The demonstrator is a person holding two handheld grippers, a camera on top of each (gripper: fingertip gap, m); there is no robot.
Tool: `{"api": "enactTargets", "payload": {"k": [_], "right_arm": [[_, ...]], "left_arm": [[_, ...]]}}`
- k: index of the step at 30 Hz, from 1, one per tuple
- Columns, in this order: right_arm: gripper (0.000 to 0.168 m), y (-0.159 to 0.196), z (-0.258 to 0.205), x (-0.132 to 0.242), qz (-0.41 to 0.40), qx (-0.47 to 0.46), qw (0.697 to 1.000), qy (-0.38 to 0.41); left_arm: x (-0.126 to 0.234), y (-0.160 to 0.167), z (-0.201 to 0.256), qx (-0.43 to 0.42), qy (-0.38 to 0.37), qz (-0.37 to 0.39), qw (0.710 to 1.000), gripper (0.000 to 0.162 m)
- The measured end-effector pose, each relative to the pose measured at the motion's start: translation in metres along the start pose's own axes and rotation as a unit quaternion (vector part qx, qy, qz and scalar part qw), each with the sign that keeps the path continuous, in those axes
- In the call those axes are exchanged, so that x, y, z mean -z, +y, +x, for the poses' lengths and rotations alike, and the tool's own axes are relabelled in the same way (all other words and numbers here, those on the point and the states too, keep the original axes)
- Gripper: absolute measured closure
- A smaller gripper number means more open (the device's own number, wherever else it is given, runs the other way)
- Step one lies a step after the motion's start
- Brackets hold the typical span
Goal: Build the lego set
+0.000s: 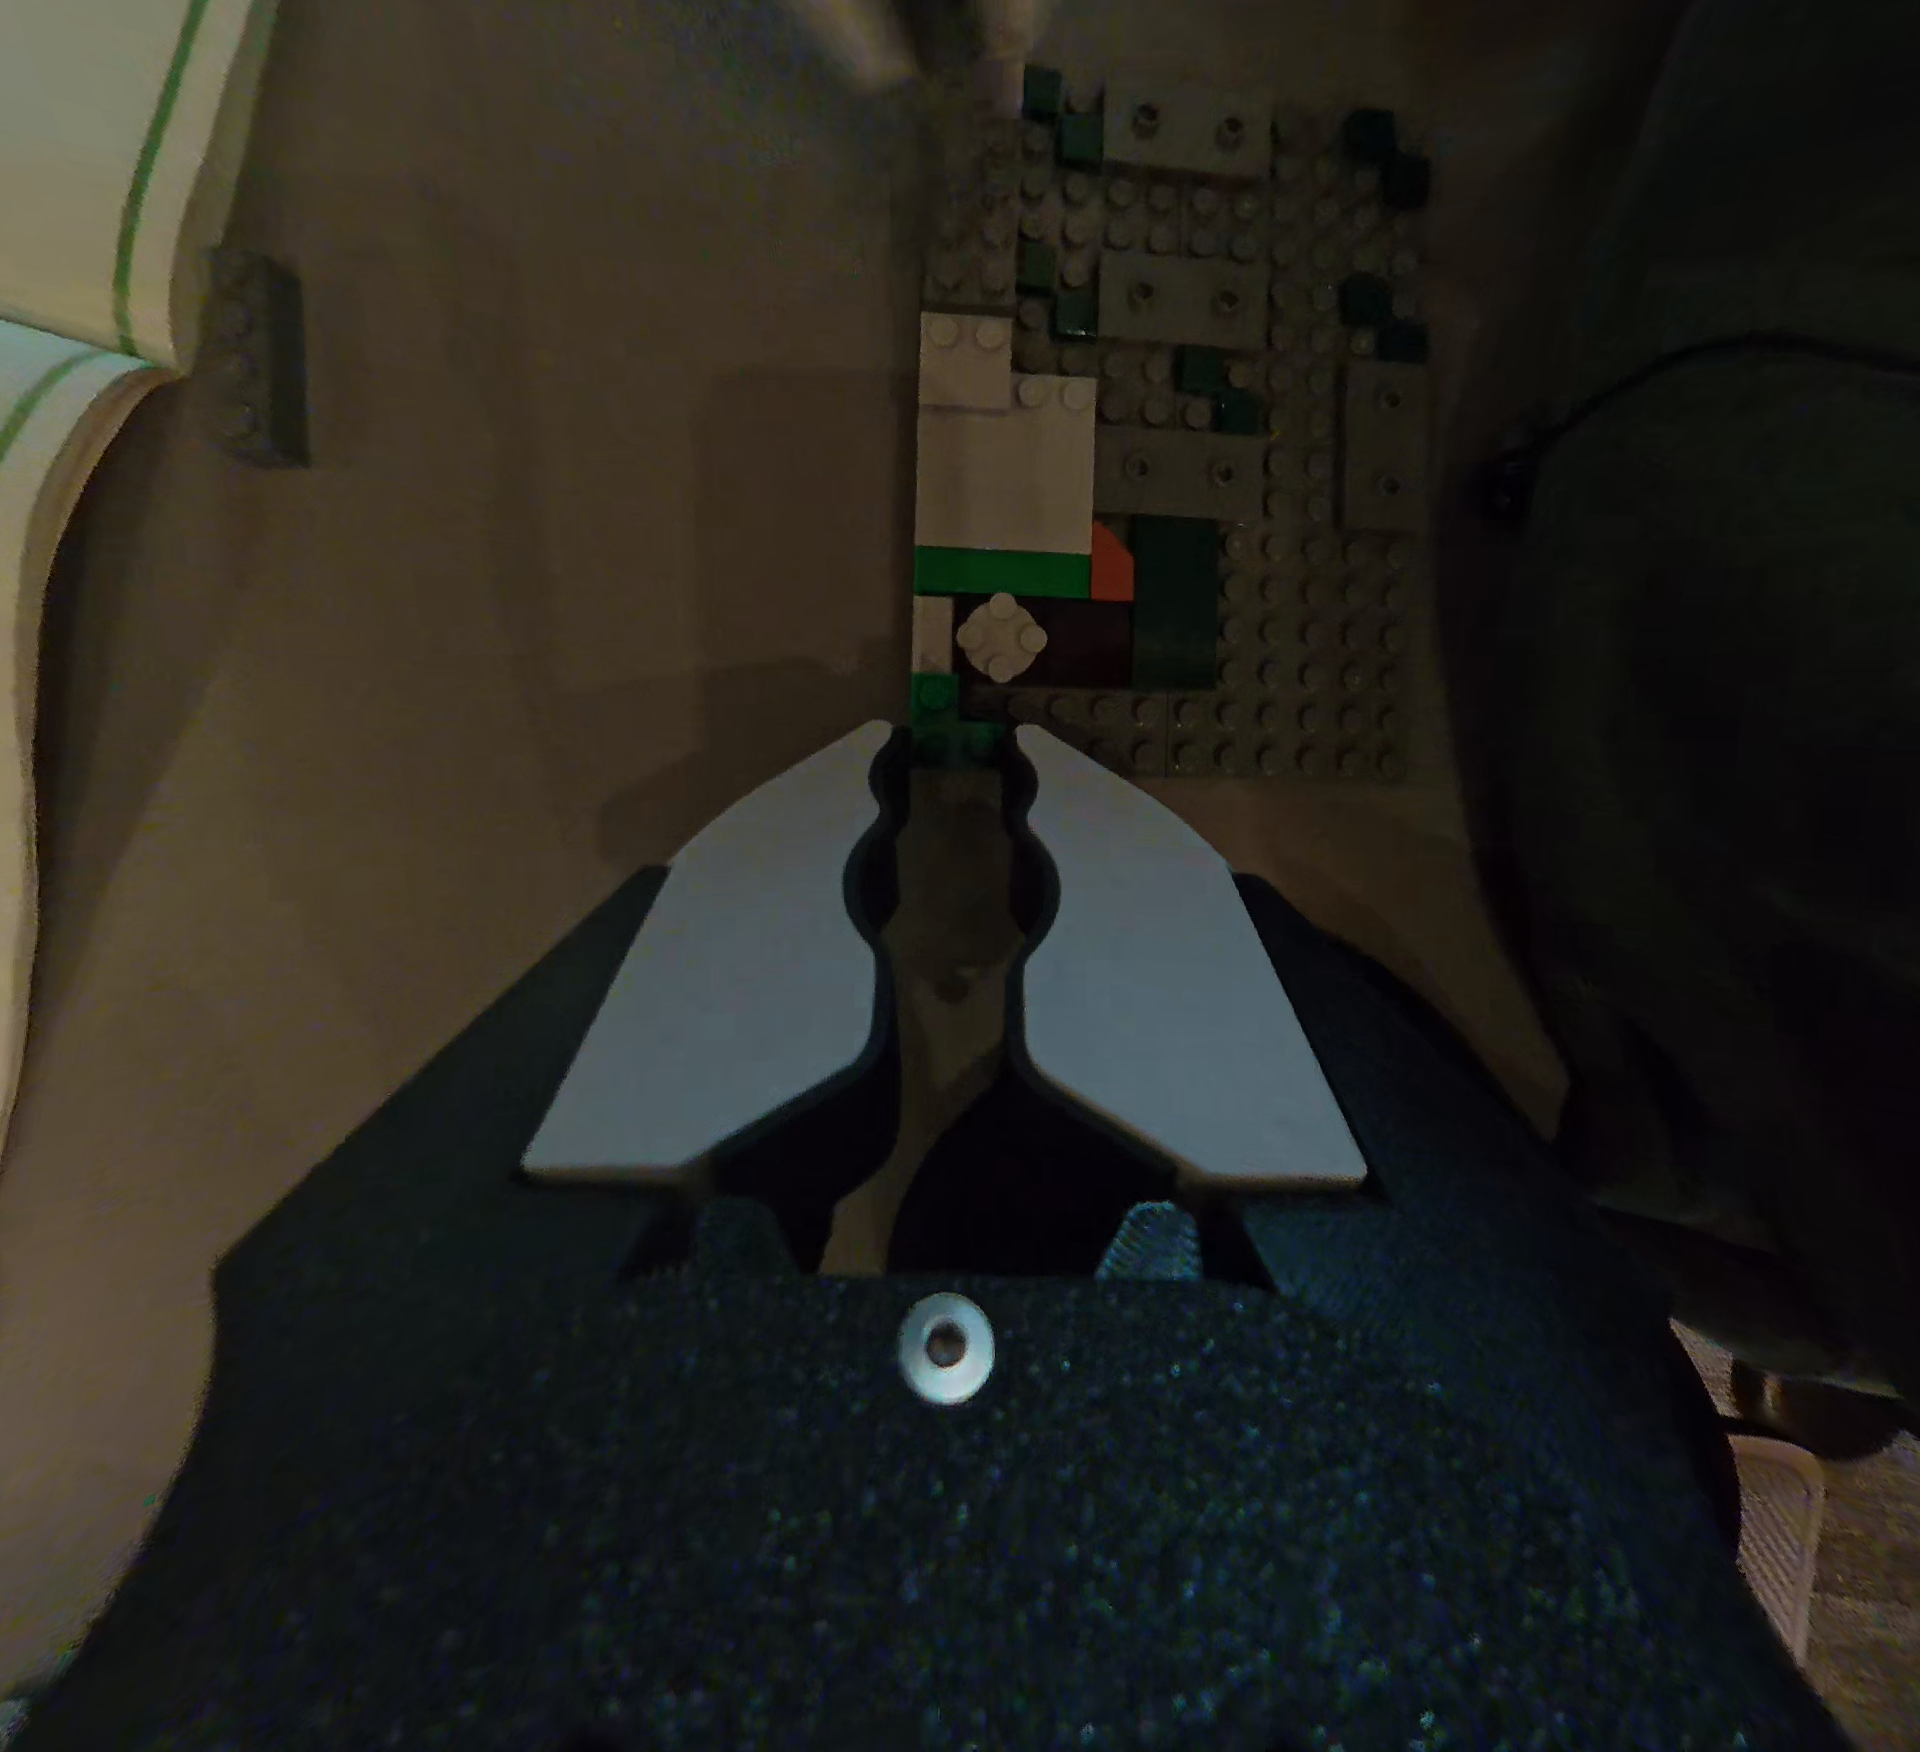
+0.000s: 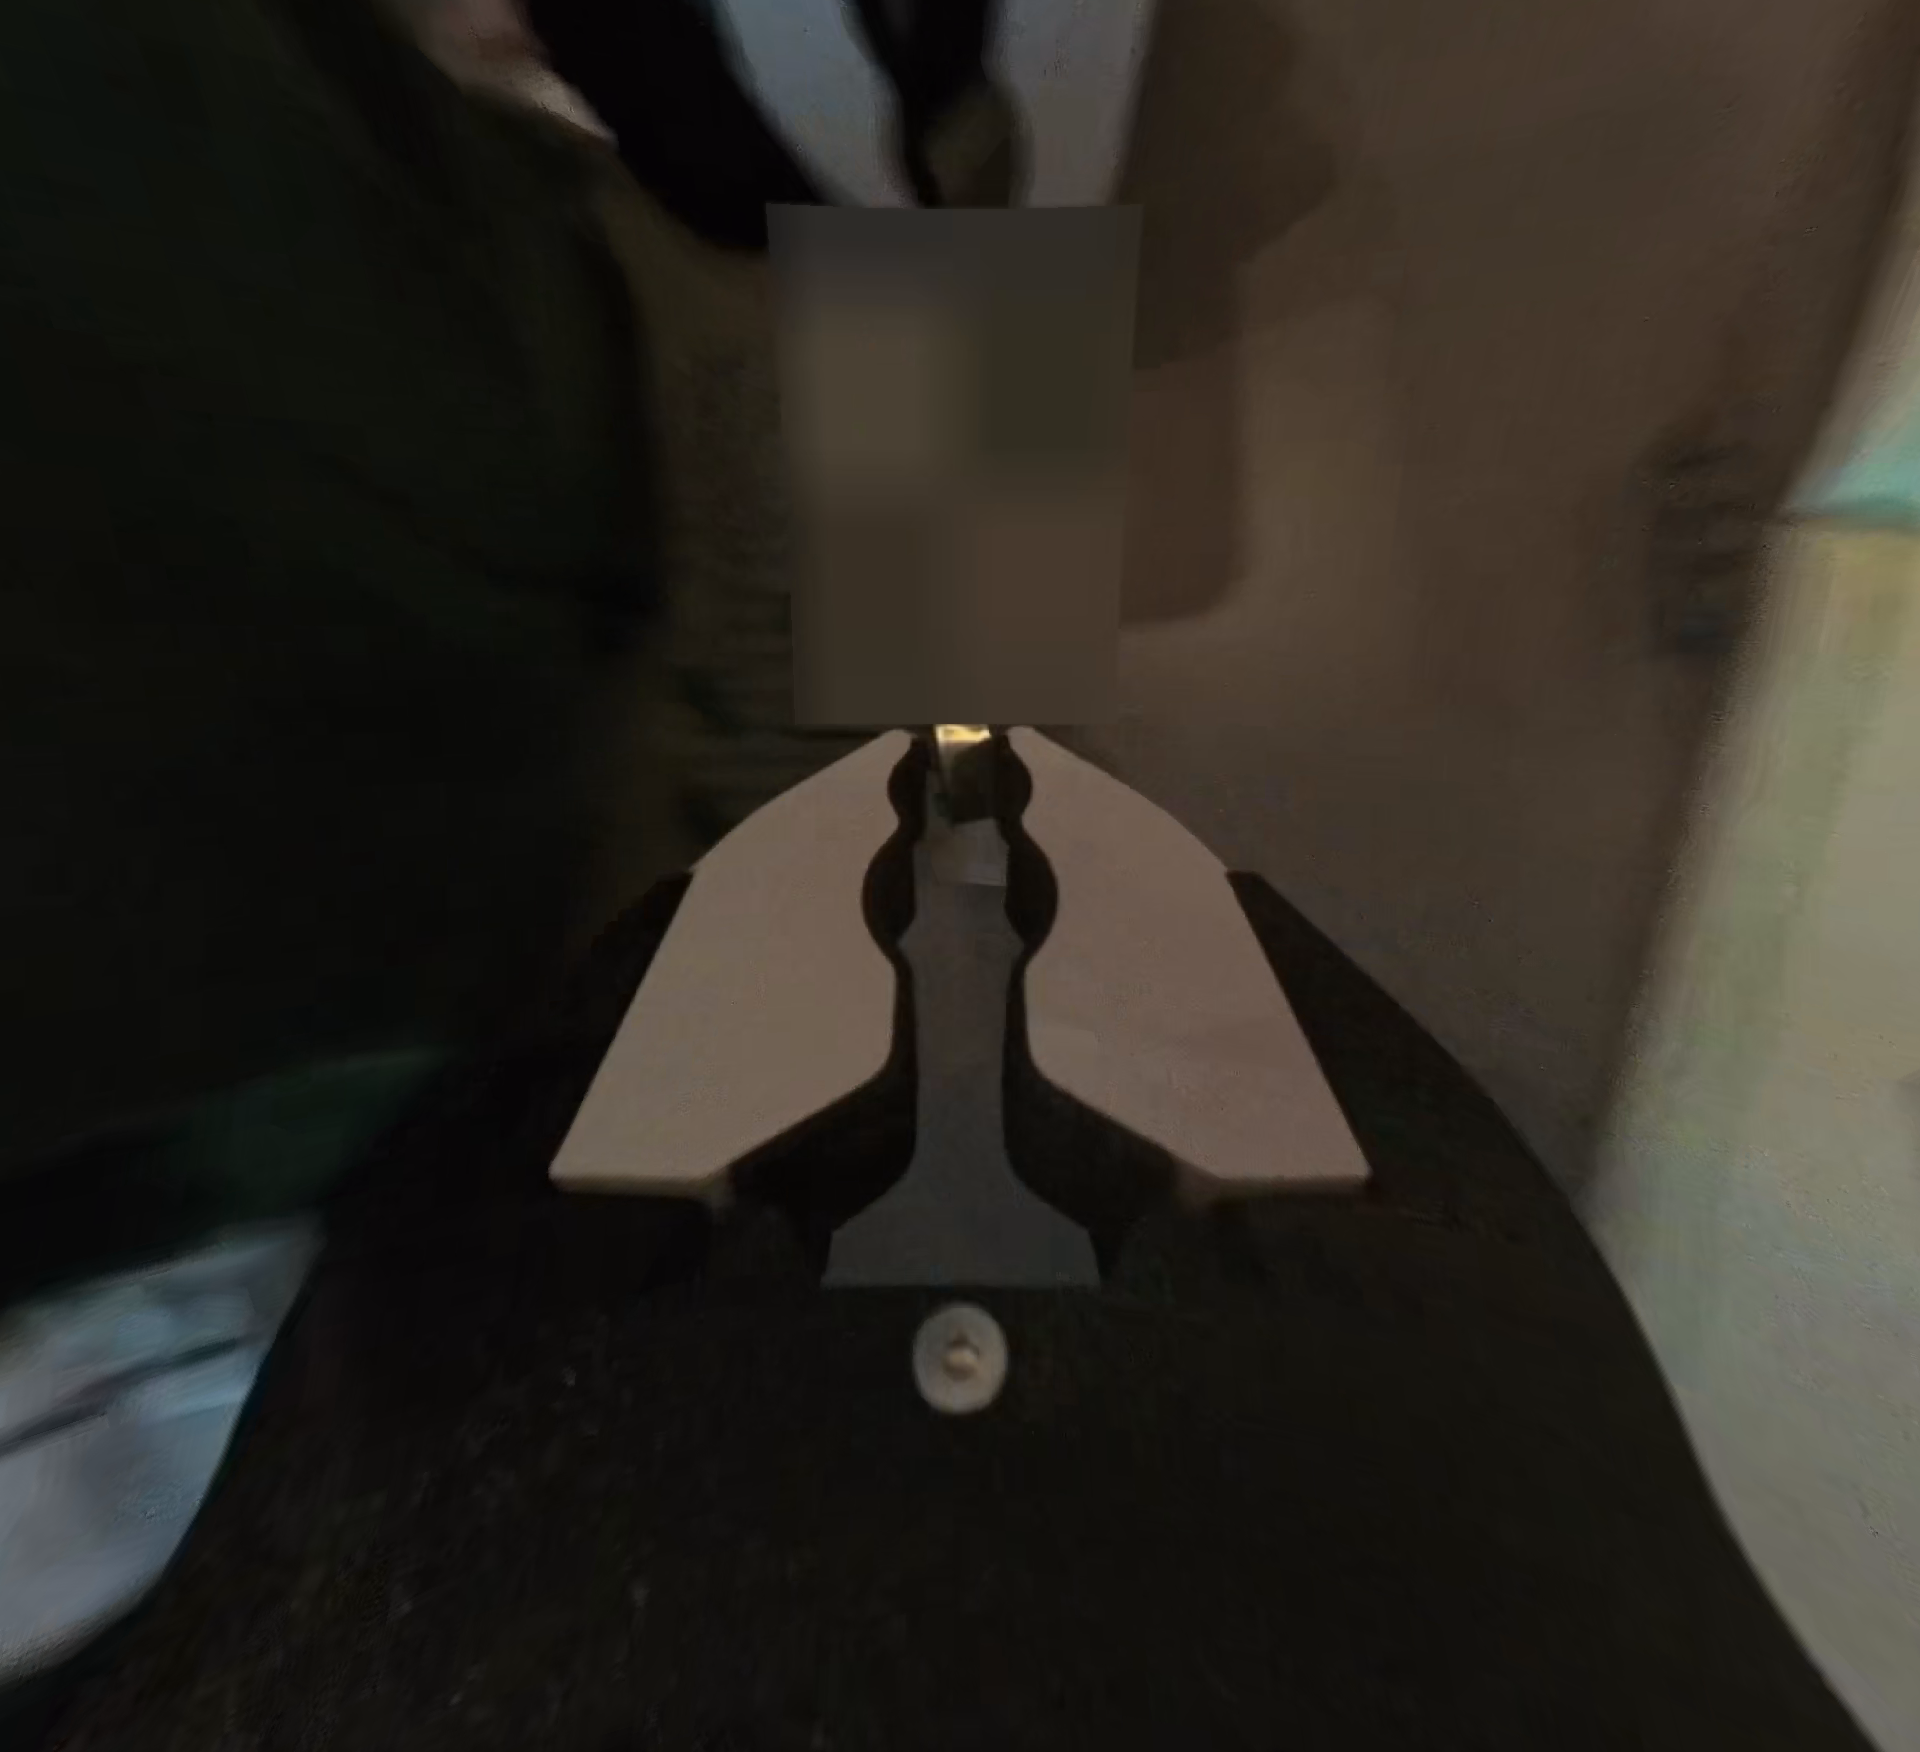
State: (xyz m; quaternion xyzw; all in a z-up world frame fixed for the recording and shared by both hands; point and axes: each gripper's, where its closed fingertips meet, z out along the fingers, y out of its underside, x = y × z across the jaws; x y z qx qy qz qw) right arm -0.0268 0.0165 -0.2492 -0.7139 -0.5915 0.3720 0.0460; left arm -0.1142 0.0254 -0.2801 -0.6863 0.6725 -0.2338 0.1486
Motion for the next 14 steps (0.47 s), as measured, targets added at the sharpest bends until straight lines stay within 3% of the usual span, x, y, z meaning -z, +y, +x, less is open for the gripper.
{"api": "enactTargets", "payload": {"k": [1,6,14], "right_arm": [[0.156,-0.002,-0.009,-0.002,0.004,-0.031,0.999,-0.020],[0.156,0.002,0.002,-0.011,0.005,-0.056,0.998,0.037],[0.153,0.006,0.009,-0.014,-0.009,-0.058,0.997,0.049]], "left_arm": [[0.000,0.000,0.000,0.000,0.000,0.002,1.000,0.145],[-0.002,0.001,0.002,-0.002,0.001,0.009,1.000,0.145],[-0.001,0.003,0.004,-0.007,0.002,0.009,1.000,0.145]]}}
